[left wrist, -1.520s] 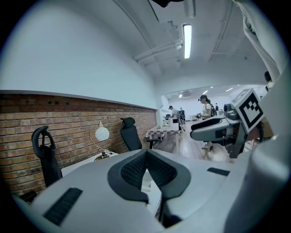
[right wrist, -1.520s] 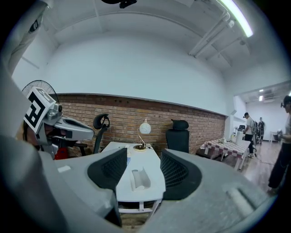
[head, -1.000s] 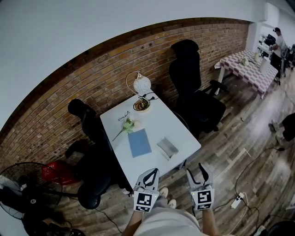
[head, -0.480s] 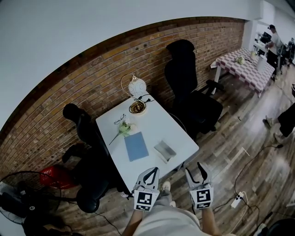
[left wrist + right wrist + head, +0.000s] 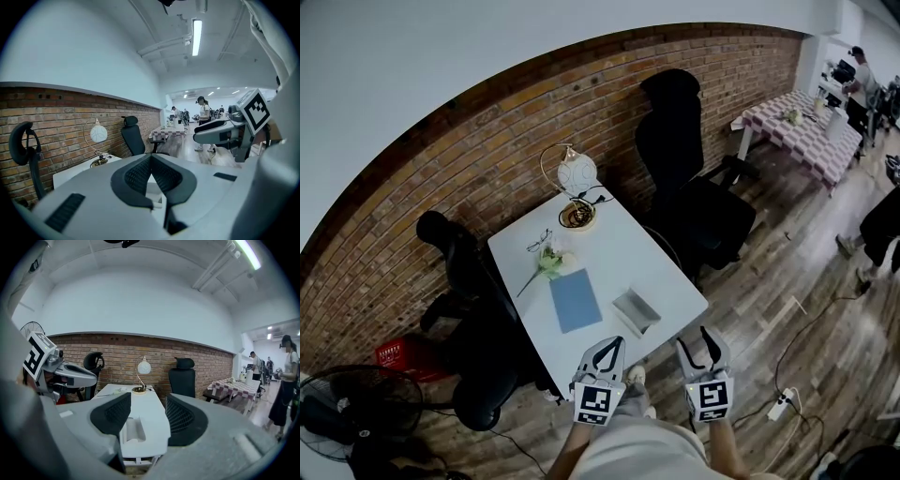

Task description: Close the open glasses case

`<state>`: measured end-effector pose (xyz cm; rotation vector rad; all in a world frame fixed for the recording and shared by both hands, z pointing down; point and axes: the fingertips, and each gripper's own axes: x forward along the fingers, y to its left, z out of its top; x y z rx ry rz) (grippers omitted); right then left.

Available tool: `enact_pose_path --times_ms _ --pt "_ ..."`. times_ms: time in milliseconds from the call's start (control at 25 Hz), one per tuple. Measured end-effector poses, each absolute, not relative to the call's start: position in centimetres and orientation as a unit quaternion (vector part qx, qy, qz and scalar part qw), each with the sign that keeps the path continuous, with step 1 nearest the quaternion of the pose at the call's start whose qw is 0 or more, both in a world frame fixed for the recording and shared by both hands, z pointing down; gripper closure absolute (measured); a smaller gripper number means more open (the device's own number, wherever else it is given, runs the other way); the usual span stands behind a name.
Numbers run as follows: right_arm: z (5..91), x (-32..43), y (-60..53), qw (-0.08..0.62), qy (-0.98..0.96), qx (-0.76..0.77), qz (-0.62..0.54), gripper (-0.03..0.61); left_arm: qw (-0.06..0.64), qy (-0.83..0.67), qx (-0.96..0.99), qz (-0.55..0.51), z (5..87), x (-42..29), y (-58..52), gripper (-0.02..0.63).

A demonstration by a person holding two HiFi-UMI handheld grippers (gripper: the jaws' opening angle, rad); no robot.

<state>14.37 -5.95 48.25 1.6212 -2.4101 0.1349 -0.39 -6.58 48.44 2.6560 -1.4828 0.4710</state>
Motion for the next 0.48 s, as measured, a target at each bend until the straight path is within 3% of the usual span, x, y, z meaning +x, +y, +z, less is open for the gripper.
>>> enact_pose_path --times_ms 480 --pt "50.8 13.5 -11.5 0.137 -0.821 0.549 0.073 0.348 0.058 -0.474 0.863 0.165 51.4 -1.2 -12.0 0.611"
